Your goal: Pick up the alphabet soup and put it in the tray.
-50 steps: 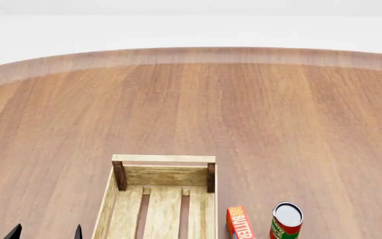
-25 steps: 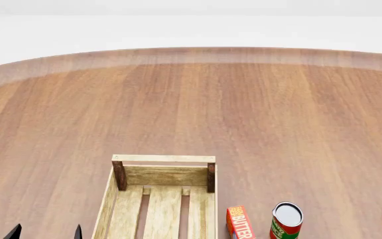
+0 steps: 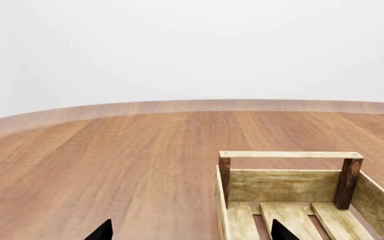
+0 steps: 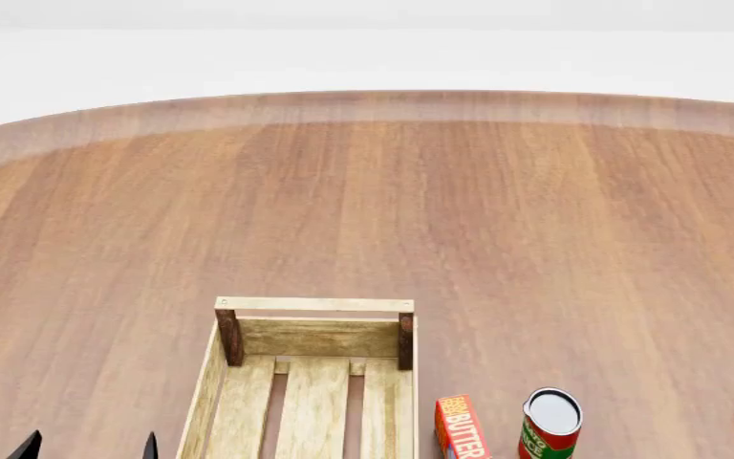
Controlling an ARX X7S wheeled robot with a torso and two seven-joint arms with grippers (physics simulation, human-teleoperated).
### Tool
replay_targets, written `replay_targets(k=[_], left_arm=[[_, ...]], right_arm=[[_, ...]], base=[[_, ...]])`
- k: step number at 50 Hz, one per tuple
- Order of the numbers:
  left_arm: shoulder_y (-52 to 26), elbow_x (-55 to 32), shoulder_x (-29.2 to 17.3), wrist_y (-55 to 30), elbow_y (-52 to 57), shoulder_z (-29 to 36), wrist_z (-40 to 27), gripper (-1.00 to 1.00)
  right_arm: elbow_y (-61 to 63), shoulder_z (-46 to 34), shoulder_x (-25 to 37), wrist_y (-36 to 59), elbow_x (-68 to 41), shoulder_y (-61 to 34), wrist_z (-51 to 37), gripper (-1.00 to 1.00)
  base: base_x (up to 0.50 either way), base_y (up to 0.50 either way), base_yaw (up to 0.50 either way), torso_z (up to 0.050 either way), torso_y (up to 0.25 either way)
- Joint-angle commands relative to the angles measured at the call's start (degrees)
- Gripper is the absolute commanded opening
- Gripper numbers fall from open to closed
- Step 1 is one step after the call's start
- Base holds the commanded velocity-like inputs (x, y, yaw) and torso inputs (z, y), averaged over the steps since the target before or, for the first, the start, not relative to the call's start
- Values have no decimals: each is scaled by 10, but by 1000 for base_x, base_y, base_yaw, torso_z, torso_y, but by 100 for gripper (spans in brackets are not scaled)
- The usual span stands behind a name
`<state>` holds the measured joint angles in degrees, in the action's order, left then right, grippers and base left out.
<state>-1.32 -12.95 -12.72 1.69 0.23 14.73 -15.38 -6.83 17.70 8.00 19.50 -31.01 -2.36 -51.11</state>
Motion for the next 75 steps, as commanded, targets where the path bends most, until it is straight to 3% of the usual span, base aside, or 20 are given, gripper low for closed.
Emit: replay_targets(k=[1,10,11,35,75], left_arm=[[-1,-1,-2,2,-1,3,-2,100],[-1,-3,-3,1,-1,4,-4,100],[-1,-4,-4,1,0,4,-4,100],[-2,-9,-8,1,2,9,-9,100],[-4,-15,-16,5,2,17,-19,100]], right_arm=[[-17,-5,1,-6,-2,-4,4,100],[-19,-8,3,-8,-2,-6,1,100],[-16,-9,4,-7,-2,-5,0,-100],[269,-97,44,89,6,27,-44,-100],[371,-278,45,168,-8,-93,12,-100]], base=[[0,0,0,0,0],[0,0,0,0,0],[0,0,0,0,0],[0,0,0,0,0],[0,0,0,0,1]])
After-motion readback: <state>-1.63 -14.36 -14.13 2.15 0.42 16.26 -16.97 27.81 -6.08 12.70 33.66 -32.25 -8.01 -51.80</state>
